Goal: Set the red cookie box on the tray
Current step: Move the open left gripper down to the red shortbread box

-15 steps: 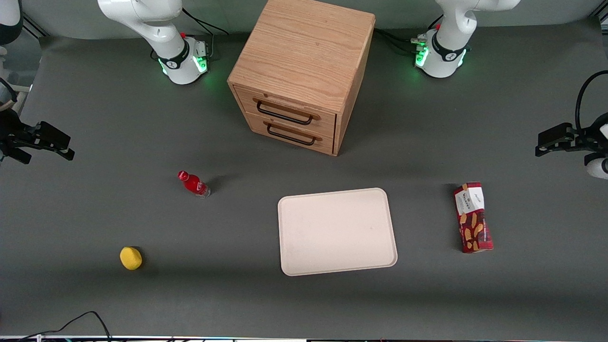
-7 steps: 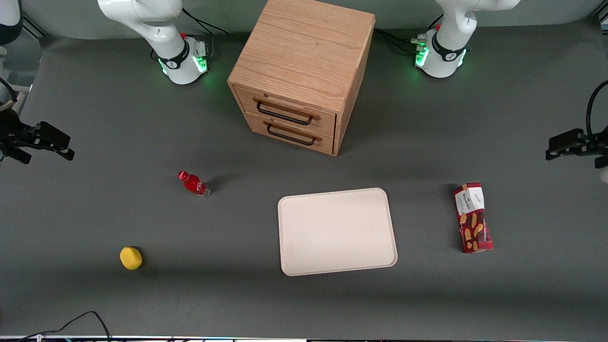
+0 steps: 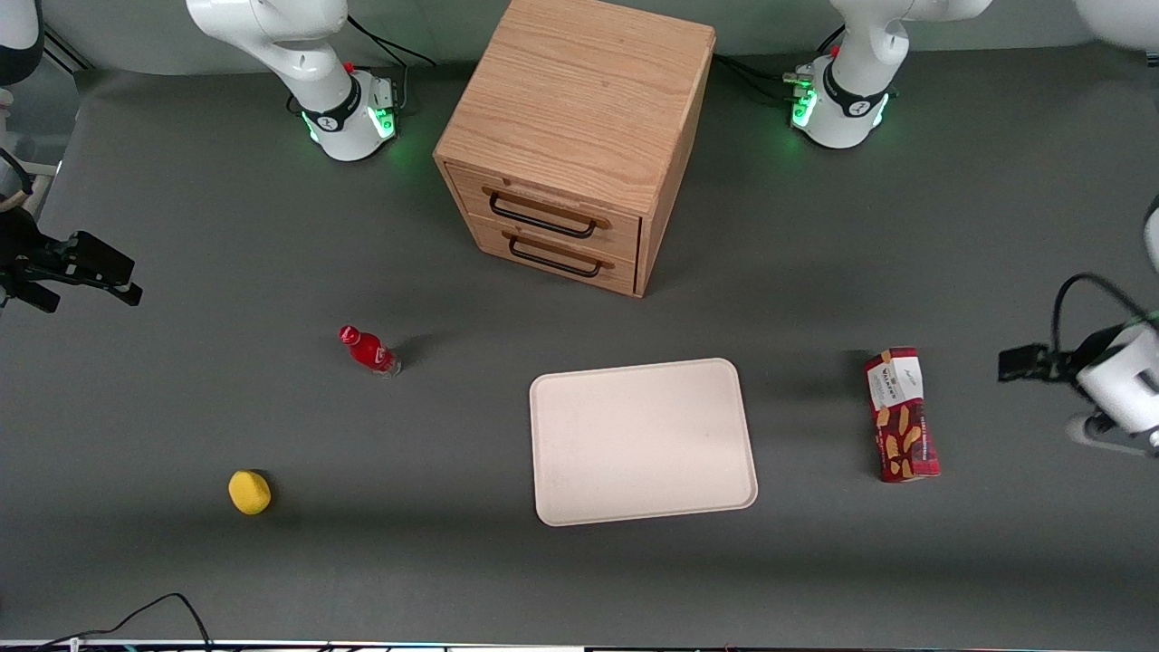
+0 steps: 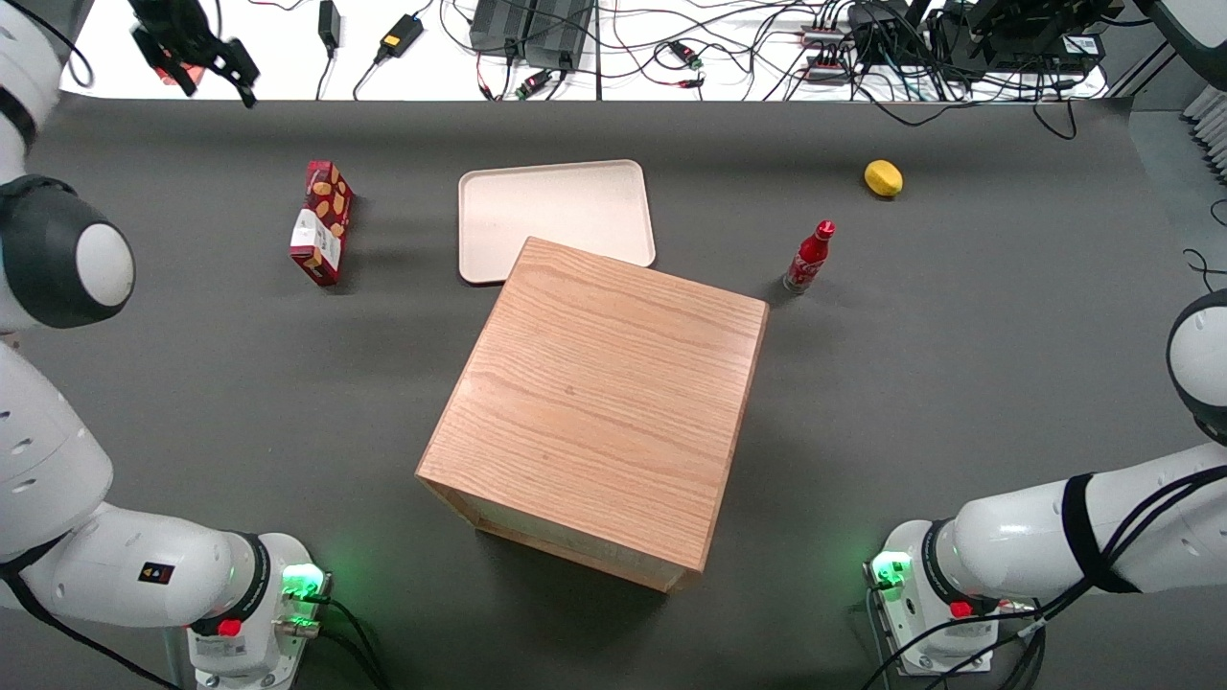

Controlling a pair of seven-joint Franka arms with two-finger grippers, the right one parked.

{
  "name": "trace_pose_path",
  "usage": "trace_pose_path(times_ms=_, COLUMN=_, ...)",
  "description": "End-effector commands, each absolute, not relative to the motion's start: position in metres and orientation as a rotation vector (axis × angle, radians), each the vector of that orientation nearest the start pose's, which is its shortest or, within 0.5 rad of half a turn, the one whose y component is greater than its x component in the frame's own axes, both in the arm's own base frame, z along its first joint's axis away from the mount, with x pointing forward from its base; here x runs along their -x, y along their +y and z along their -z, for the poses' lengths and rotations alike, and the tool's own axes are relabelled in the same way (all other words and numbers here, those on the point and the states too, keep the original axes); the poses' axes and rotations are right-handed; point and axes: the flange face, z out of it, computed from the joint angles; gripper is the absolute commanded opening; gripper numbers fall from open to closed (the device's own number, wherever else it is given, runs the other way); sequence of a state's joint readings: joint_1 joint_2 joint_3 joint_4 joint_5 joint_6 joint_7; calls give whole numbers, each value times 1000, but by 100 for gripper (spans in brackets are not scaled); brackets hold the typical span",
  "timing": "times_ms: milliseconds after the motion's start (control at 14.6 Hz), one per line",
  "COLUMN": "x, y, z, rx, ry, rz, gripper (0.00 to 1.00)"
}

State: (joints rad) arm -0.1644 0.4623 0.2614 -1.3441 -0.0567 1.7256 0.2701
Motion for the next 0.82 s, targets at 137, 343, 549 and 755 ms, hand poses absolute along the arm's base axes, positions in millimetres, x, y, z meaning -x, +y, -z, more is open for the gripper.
trace_pose_path(times_ms=137, x=-681, y=15, z=-341, rx=3086, ry=123, rz=-44, gripper=100)
trace_pose_path(times_ms=343, x=-684, y=7, z=-295, rx=3081, ry=47, rz=-74, gripper=100)
trace_pose_path(times_ms=549, x=-676, y=5, z=-244, rx=3072, ry=48, rz=-48, gripper=100)
trace_pose_path(times_ms=755, x=-672, y=7, z=-225, rx=3069, ry=60, rz=-62, gripper=98)
